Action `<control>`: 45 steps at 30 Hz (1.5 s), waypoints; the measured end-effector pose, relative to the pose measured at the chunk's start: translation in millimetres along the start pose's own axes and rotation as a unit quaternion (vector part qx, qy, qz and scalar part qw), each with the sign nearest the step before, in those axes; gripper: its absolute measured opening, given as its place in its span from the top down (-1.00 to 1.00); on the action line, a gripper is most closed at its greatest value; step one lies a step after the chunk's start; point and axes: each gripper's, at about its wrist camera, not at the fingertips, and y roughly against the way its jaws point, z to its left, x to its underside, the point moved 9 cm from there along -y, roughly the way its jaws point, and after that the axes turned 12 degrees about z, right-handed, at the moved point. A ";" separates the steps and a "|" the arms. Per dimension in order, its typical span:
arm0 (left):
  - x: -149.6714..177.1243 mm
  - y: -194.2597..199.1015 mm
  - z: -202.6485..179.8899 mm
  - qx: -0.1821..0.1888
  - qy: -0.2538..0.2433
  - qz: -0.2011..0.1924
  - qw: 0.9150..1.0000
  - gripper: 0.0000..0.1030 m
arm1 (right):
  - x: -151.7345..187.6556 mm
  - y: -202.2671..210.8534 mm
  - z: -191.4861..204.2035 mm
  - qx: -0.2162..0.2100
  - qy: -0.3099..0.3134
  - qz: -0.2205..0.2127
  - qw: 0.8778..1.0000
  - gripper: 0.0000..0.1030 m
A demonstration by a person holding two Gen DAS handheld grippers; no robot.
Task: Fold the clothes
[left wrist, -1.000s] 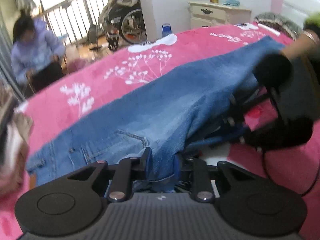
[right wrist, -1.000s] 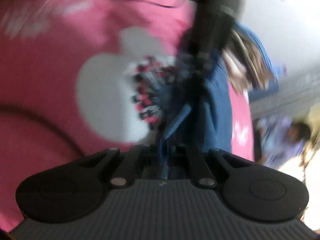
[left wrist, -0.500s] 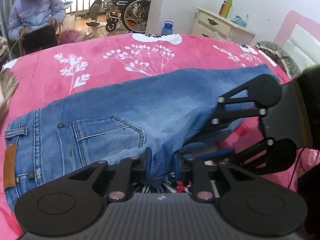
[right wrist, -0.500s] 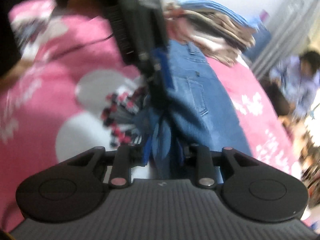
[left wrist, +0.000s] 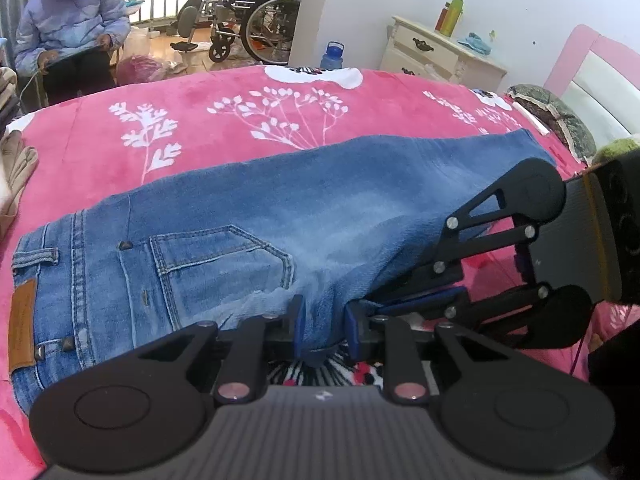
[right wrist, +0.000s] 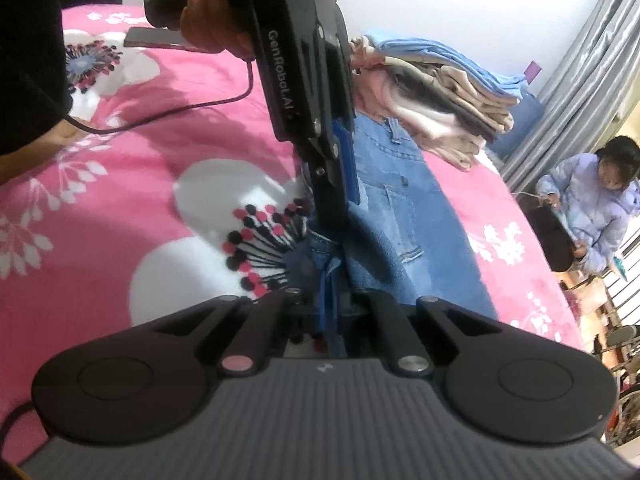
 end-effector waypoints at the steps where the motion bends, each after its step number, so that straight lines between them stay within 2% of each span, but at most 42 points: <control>1: 2.0 -0.5 -1.7 0.001 -0.003 0.005 1.000 0.52 | -0.3 -0.5 0.5 -0.007 -0.001 0.001 1.000 0.96; 4: 10.1 -0.6 -8.0 -0.001 -0.018 0.018 1.000 0.44 | 5.4 4.8 10.7 -0.052 -0.015 0.012 0.999 0.97; 5: 13.2 0.4 -10.2 -0.005 -0.025 0.020 0.999 0.42 | 8.6 7.3 14.6 -0.054 -0.016 0.016 0.998 0.97; 8: 20.6 3.9 -17.0 -0.019 -0.044 0.020 0.999 0.42 | 20.1 11.0 16.6 -0.034 -0.031 0.034 0.998 0.94; 10: 23.5 6.3 -22.7 -0.031 -0.060 0.016 0.998 0.39 | 27.6 14.3 8.6 -0.035 -0.071 0.046 0.996 0.93; 13: 22.4 8.2 -36.8 -0.054 -0.097 0.000 0.994 0.20 | 32.1 23.1 -6.9 -0.033 -0.135 0.051 0.989 0.92; 16: 18.2 0.8 -53.7 -0.091 -0.149 -0.014 0.985 0.04 | 31.9 34.7 -18.8 -0.026 -0.178 0.046 0.983 0.89; 19: 17.4 -12.4 -68.7 -0.127 -0.199 -0.019 0.972 0.03 | 30.0 48.5 -28.2 -0.005 -0.190 0.034 0.981 0.51; 21: 18.7 -20.6 -76.9 -0.147 -0.226 -0.022 0.963 0.08 | 30.5 50.6 -32.7 0.015 -0.172 0.032 0.985 0.17; 23: 19.4 -23.3 -81.4 -0.158 -0.236 -0.031 0.958 0.42 | 32.4 48.9 -36.4 0.027 -0.152 0.034 0.987 -0.06; 24: 19.7 -23.5 -83.0 -0.160 -0.240 -0.035 0.957 0.57 | 34.3 42.9 -37.5 0.020 -0.148 0.039 0.988 -0.11; 26: 21.8 -21.8 -86.1 -0.165 -0.255 -0.040 0.952 0.67 | 38.0 28.7 -39.3 0.003 -0.144 0.053 0.988 -0.11; 28: 26.4 -22.2 -89.6 -0.174 -0.280 -0.040 0.943 0.70 | 41.0 15.7 -39.5 -0.033 -0.154 0.066 0.985 0.02; 29: 29.1 -23.4 -91.0 -0.178 -0.292 -0.038 0.939 0.71 | 40.1 14.6 -38.2 -0.054 -0.162 0.068 0.983 0.39; 30: 32.8 -25.2 -92.7 -0.184 -0.305 -0.036 0.934 0.71 | 38.0 16.8 -35.2 -0.067 -0.165 0.067 0.982 0.62; 33: 40.8 -31.5 -94.3 -0.191 -0.324 -0.029 0.926 0.72 | 37.8 29.2 -15.0 -0.074 -0.129 0.069 0.986 0.76; 36: 45.0 -36.5 -91.2 -0.186 -0.322 -0.021 0.928 0.71 | 64.3 28.2 5.7 -0.046 -0.084 0.120 0.988 0.81; 39: 45.9 -36.0 -86.0 -0.185 -0.317 -0.011 0.930 0.64 | 86.1 32.2 6.4 -0.030 -0.093 0.150 0.984 0.80; 41: 45.3 -30.6 -83.1 -0.184 -0.309 -0.008 0.933 0.59 | 85.0 45.2 -2.7 -0.029 -0.129 0.140 0.981 0.80; 45: 40.3 -10.2 -77.8 -0.179 -0.281 -0.016 0.943 0.58 | 60.6 63.7 -27.5 -0.027 -0.197 0.074 0.977 0.78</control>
